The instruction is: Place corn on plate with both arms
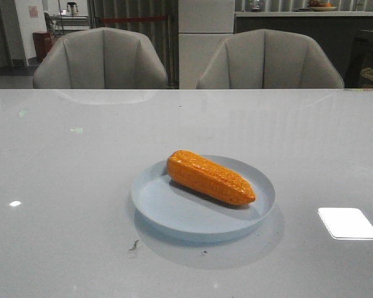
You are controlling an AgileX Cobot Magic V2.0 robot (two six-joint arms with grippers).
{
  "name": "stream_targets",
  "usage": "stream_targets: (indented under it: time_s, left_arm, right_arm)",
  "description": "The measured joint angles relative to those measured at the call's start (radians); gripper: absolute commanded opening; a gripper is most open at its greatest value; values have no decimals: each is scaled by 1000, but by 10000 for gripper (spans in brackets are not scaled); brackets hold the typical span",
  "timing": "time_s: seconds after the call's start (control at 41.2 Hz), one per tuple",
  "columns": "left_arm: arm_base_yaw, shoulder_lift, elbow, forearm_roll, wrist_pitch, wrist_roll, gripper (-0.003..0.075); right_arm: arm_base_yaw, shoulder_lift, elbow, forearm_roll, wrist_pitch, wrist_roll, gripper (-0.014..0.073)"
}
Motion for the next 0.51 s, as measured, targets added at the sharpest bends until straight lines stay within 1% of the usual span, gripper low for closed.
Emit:
stream_targets:
  time_s: [0.194,0.267,0.34,0.388,0.51]
  left_arm:
    - [43,-207,154,0,-1,0,94]
    - [50,-282,156,-1,11,0,94]
    - [50,-352,154,-1,55,0,94]
    - [50,-368,154,-1,90,0,94]
    - [52,-372,154,-1,123,0,94]
  right_arm:
    - [0,0,0,0,0,0,533]
    - [0,0,0,0,0,0,533]
    - [0,0,0,0,0,0,533]
    - [0,0,0,0,0,0,533]
    - [0,0,0,0,0,0,533]
